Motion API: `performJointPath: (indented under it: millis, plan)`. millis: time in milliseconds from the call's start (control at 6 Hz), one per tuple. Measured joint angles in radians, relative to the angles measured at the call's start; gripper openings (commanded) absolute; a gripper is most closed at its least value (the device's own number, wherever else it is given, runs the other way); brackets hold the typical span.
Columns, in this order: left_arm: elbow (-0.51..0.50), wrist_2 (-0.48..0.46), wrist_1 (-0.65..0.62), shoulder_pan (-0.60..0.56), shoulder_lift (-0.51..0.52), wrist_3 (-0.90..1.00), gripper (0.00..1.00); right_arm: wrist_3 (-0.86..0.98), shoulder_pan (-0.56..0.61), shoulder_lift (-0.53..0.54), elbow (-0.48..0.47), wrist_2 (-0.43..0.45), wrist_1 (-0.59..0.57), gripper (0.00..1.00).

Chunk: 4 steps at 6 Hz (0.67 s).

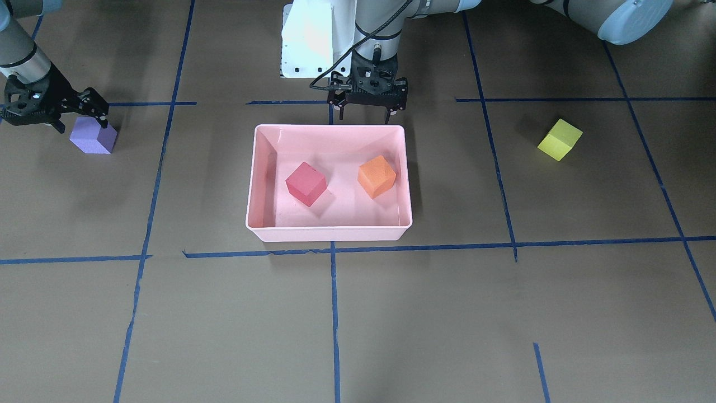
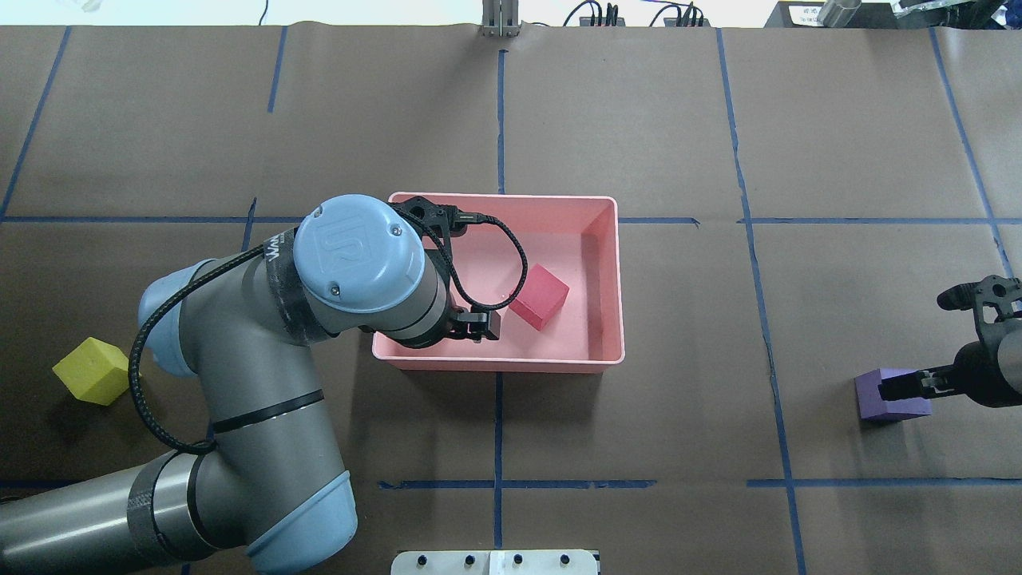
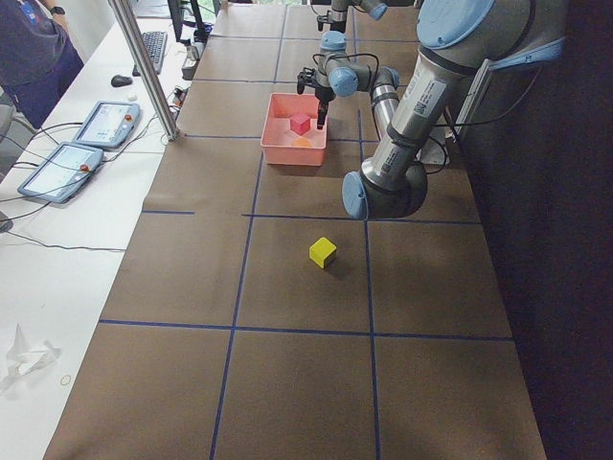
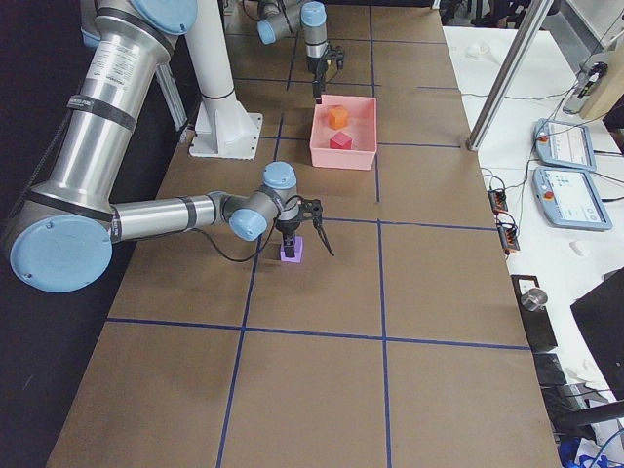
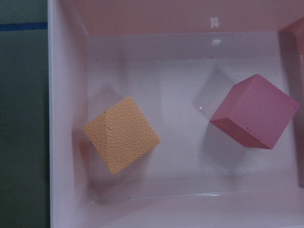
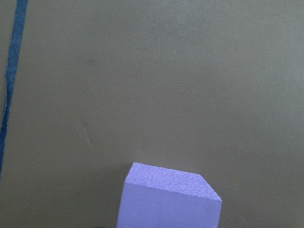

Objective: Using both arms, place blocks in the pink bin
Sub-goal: 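Release the orange cube into the bin while the right gripper grasps the purple cube, then carry the purple cube into the bin with the right gripper while the left gripper withdraws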

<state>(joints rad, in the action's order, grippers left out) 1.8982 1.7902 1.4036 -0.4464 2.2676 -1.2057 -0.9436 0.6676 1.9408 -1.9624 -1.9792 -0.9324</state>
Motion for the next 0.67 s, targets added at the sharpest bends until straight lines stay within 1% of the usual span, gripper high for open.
performJointPath:
  millis: [167, 333, 500, 667]
  plan:
    - [0.001, 0.000, 0.000, 0.000, -0.002, 0.000, 1.00, 0.002, -0.016, -0.007, 0.017, 0.003, 0.000, 0.59]
    - [0.001, 0.000, 0.001, 0.000, -0.005, 0.001, 1.00, 0.005, -0.028, -0.015, 0.034, 0.005, -0.001, 0.43]
    - [0.001, 0.001, 0.001, -0.001, -0.006, 0.001, 1.00, 0.007, -0.035, -0.019, 0.042, 0.005, -0.001, 0.31]
    - [0.005, 0.003, 0.001, -0.006, -0.007, 0.002, 1.00, 0.008, -0.039, -0.026, 0.042, 0.004, -0.002, 0.25]
